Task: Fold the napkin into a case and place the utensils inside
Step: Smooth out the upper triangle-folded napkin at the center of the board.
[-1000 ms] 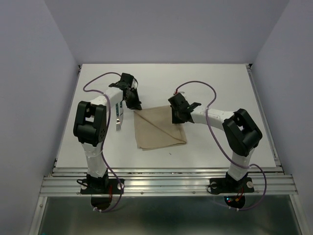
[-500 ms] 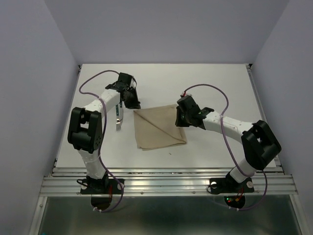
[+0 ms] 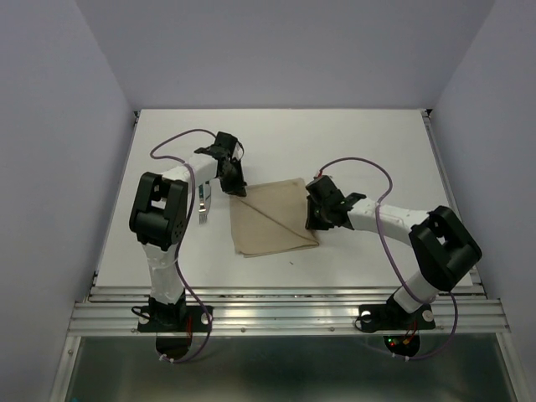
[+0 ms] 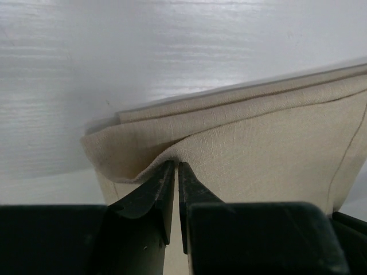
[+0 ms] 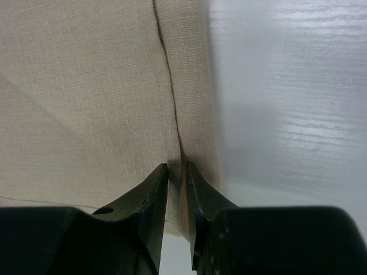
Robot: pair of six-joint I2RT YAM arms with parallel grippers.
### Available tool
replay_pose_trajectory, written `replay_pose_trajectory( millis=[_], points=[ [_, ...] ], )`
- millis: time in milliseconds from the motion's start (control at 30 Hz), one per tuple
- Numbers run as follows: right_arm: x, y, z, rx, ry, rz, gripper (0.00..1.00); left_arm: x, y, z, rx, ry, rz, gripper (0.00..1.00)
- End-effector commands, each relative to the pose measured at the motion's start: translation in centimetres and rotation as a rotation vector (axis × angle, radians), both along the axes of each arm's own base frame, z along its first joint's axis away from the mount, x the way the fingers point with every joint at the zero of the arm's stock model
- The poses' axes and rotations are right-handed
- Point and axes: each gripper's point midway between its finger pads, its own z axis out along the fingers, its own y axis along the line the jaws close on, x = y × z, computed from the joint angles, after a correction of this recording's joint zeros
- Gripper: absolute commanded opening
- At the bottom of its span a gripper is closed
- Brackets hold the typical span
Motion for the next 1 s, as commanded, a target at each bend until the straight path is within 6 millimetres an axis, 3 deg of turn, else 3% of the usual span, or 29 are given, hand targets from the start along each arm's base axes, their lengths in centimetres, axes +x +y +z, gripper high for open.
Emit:
replay_pose_trajectory(
  millis=[0,300,600,767,967],
  points=[
    [1.5,-0.9,-0.3,-0.054,-0.052,-0.046,0.25,2.3,0.4,1.0,0.047,-0.059,0.003,0.19],
    [2.2,-0.4,2.7,-0.021,-0.113,-0.025,0.25,3.0,0.4,1.6,0.052,-0.077,0.009,0.19],
    [0.2,0.5,5.4,0.068,-0.132,-0.007,0.26,3.0,0.5,3.8,0.043,-0.119,0.015,0.19],
    [-1.5,1.8,4.5,0.094,-0.09,0.023,0.26,2.4,0.8,4.4,0.039,-0.129,0.025,0.19],
    [-1.5,1.0,1.3,0.03,-0.05,-0.017,0.25,1.5,0.9,5.0,0.028,-0.134,0.028,0.2]
  ],
)
